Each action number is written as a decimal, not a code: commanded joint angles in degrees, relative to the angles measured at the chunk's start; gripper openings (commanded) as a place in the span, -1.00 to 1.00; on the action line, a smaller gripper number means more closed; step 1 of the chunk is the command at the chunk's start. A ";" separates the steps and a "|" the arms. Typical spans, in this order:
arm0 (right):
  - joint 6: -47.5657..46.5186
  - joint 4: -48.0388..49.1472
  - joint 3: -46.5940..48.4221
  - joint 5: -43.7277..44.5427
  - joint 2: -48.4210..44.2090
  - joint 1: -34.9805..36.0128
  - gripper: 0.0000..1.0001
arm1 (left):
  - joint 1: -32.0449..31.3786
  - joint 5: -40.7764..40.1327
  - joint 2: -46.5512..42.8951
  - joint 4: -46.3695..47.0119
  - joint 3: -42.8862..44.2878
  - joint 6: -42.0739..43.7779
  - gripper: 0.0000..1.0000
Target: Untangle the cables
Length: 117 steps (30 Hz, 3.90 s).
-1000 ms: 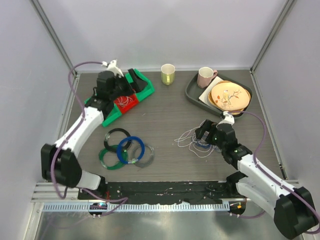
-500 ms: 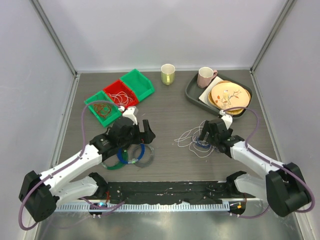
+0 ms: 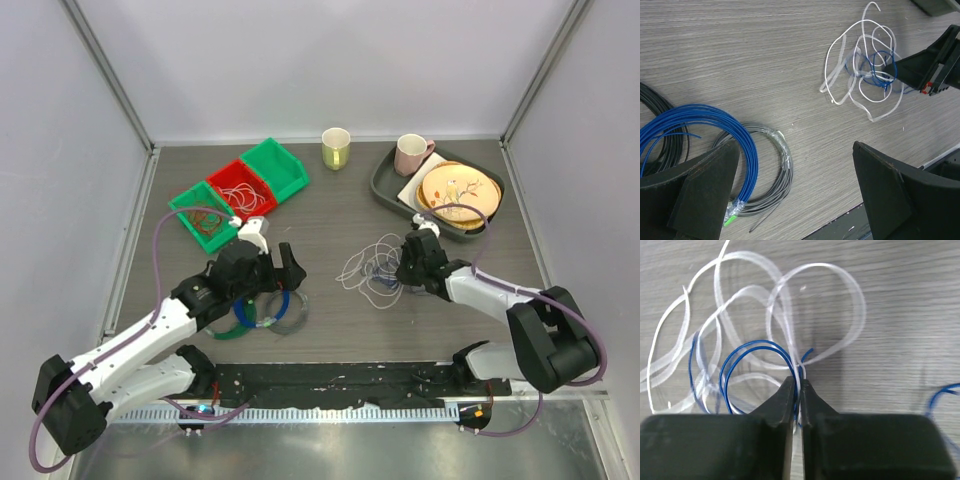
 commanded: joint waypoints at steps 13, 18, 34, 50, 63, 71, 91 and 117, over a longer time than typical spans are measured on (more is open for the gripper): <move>-10.41 19.11 -9.23 -24.97 -23.70 11.73 -0.98 | 0.01 8.59 7.70 8.75 0.55 -1.25 1.00; -11.55 25.43 -11.51 -38.55 -28.19 13.84 -0.98 | 0.01 16.31 11.75 14.02 0.82 -2.57 1.00; -16.21 22.99 -10.20 -40.53 -27.14 19.29 -0.98 | 0.01 10.09 15.80 11.22 3.89 -10.12 0.99; -16.65 22.72 -11.17 -34.21 -30.40 20.17 -0.98 | -0.52 7.81 18.27 -5.47 6.45 -15.92 0.93; -17.53 22.64 -10.99 -32.88 -29.43 21.23 -0.98 | -5.43 6.84 23.09 7.79 0.47 -35.87 0.77; -17.97 21.50 -10.46 -32.89 -28.99 21.84 -0.98 | -5.61 7.63 26.09 12.11 0.90 -36.15 -0.56; 3.90 -6.09 -2.47 38.73 -23.45 21.93 -0.53 | -5.53 -33.48 -5.28 -21.18 1.70 -34.03 -0.99; -25.52 14.29 1.39 -13.12 -18.37 33.79 0.43 | -5.44 -28.59 -19.97 -19.28 0.56 -22.26 -0.99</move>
